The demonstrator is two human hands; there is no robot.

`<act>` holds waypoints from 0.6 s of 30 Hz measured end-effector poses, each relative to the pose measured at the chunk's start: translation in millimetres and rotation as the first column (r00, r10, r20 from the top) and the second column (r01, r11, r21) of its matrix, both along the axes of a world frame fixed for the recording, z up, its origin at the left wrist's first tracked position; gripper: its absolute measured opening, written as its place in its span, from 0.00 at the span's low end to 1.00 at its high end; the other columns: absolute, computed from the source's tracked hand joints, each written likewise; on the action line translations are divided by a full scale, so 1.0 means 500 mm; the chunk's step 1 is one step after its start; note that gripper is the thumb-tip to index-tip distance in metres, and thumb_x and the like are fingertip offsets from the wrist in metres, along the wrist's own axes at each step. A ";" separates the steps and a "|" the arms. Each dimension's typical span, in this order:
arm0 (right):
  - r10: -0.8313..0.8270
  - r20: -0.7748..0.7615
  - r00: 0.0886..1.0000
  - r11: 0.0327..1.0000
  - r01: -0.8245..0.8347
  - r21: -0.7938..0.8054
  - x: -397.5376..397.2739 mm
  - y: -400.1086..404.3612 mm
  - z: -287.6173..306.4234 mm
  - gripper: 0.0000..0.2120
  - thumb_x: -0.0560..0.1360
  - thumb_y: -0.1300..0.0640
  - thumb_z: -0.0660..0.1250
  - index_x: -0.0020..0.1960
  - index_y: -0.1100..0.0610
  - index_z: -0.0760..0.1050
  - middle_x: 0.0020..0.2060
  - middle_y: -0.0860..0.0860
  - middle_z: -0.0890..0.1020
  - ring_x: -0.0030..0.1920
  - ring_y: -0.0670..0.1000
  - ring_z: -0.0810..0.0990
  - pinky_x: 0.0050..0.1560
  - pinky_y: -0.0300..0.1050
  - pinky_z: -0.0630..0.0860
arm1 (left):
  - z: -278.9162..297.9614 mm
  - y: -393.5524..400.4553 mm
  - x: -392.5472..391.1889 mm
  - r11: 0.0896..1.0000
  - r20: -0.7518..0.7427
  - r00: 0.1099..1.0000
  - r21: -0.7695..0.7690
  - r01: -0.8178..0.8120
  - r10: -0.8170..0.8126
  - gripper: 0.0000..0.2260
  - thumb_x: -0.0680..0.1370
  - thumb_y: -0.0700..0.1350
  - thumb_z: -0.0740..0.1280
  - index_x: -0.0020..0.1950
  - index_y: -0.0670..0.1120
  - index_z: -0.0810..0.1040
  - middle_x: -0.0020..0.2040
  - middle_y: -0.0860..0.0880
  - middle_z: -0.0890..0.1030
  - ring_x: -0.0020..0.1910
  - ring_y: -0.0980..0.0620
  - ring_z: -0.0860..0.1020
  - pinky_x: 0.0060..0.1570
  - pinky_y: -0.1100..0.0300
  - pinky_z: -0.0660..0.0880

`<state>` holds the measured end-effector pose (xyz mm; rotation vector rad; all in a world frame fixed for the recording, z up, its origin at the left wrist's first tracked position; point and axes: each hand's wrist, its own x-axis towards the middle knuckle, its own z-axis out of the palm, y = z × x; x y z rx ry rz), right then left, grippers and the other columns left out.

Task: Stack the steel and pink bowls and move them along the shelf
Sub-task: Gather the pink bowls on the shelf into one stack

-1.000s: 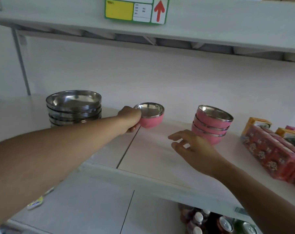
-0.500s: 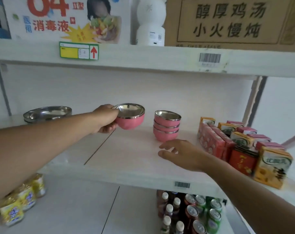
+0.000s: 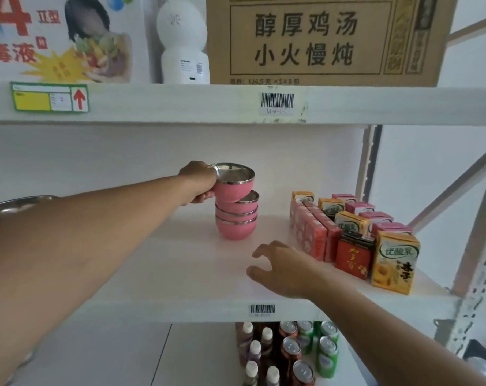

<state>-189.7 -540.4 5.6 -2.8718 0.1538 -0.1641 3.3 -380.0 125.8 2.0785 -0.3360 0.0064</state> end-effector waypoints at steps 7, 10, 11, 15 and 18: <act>-0.035 0.066 0.997 0.999 0.034 0.016 0.054 0.011 -0.004 0.28 0.78 0.31 0.60 0.73 0.42 0.74 0.71 0.46 0.76 0.66 0.54 0.79 0.64 0.58 0.79 | -0.005 -0.050 0.073 0.997 -0.008 0.999 0.066 0.034 -0.034 0.14 0.81 0.45 0.61 0.60 0.42 0.82 0.32 0.45 0.81 0.24 0.52 0.71 0.22 0.65 0.66; -0.062 0.091 0.994 0.998 0.061 0.011 0.069 0.011 -0.005 0.26 0.79 0.33 0.61 0.72 0.43 0.75 0.70 0.47 0.75 0.67 0.54 0.78 0.63 0.57 0.79 | -0.023 -0.060 0.091 0.987 0.012 0.999 0.156 0.044 -0.046 0.12 0.80 0.45 0.61 0.53 0.42 0.83 0.31 0.46 0.79 0.25 0.50 0.69 0.25 0.65 0.64; -0.070 0.099 0.993 0.998 0.069 0.009 0.072 0.010 -0.005 0.26 0.79 0.34 0.62 0.72 0.44 0.76 0.70 0.48 0.75 0.67 0.55 0.78 0.63 0.57 0.79 | -0.030 -0.062 0.096 0.981 0.023 0.999 0.190 0.037 -0.042 0.11 0.80 0.44 0.61 0.49 0.43 0.82 0.30 0.47 0.78 0.25 0.50 0.68 0.25 0.65 0.63; -0.090 0.141 0.986 0.996 0.088 0.022 0.084 0.004 -0.007 0.24 0.80 0.35 0.63 0.72 0.44 0.76 0.70 0.49 0.75 0.66 0.54 0.79 0.64 0.56 0.79 | -0.053 -0.065 0.120 0.961 0.107 0.993 0.276 0.012 -0.043 0.10 0.81 0.48 0.61 0.44 0.44 0.75 0.38 0.44 0.79 0.33 0.44 0.73 0.33 0.60 0.68; -0.093 0.137 0.986 0.996 0.093 0.011 0.090 0.000 -0.011 0.24 0.80 0.36 0.63 0.72 0.44 0.76 0.71 0.48 0.75 0.67 0.54 0.77 0.64 0.57 0.79 | -0.059 -0.061 0.138 0.961 0.156 0.986 0.274 0.015 -0.060 0.19 0.81 0.59 0.61 0.42 0.44 0.76 0.43 0.43 0.81 0.39 0.42 0.76 0.42 0.55 0.71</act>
